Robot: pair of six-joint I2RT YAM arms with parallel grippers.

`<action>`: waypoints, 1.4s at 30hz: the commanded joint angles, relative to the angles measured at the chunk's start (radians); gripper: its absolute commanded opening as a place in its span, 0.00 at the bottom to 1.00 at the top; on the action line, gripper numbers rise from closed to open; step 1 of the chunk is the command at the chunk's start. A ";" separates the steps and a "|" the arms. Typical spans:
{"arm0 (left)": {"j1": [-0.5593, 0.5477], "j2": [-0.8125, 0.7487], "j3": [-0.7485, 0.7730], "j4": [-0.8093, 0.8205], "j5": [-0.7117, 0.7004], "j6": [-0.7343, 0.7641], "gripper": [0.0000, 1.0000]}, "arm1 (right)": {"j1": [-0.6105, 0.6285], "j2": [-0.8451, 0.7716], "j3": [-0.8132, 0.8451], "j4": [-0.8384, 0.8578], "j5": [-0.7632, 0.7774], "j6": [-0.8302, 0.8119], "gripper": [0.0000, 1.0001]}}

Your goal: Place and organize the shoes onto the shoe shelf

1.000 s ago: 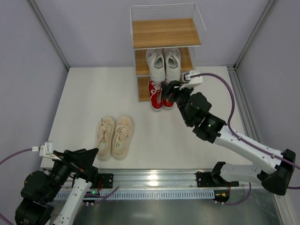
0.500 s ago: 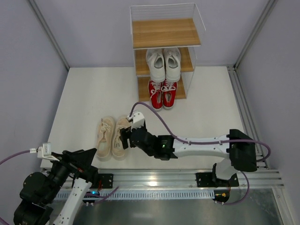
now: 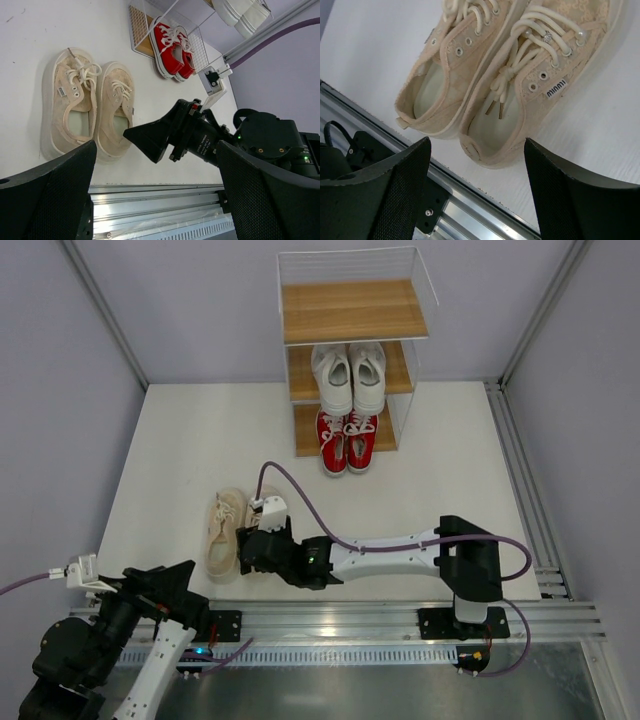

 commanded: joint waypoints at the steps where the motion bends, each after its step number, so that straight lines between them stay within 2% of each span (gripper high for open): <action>1: 0.002 -0.054 -0.002 -0.002 -0.010 0.025 1.00 | 0.008 0.048 0.094 -0.167 0.093 0.152 0.76; 4: 0.002 -0.054 -0.012 0.004 -0.003 0.021 1.00 | 0.008 0.111 0.140 -0.227 0.079 0.191 0.77; 10: 0.001 -0.054 -0.009 0.007 0.001 0.020 1.00 | 0.007 0.184 0.139 -0.178 0.033 0.202 0.77; 17: 0.002 -0.054 -0.020 0.021 0.008 0.020 1.00 | -0.012 0.244 0.127 -0.274 0.012 0.256 0.77; 19: 0.002 -0.053 -0.020 0.019 0.010 0.020 1.00 | -0.022 0.234 0.095 -0.311 0.038 0.263 0.77; 28: 0.002 -0.053 -0.038 0.045 0.027 0.015 1.00 | -0.120 -0.009 -0.195 -0.368 0.115 0.127 0.78; 34: 0.001 -0.051 -0.077 0.084 0.054 -0.006 1.00 | -0.122 -0.147 -0.315 -0.221 0.104 -0.081 0.79; 38: 0.001 -0.053 -0.075 0.088 0.054 -0.009 1.00 | -0.104 -0.248 -0.457 0.122 0.002 -0.215 0.84; 40: 0.001 -0.053 -0.072 0.082 0.051 -0.009 1.00 | -0.104 -0.311 -0.591 0.351 -0.025 -0.246 0.84; 42: 0.001 -0.053 -0.072 0.078 0.050 -0.009 1.00 | -0.104 -0.343 -0.726 0.505 -0.071 -0.304 0.86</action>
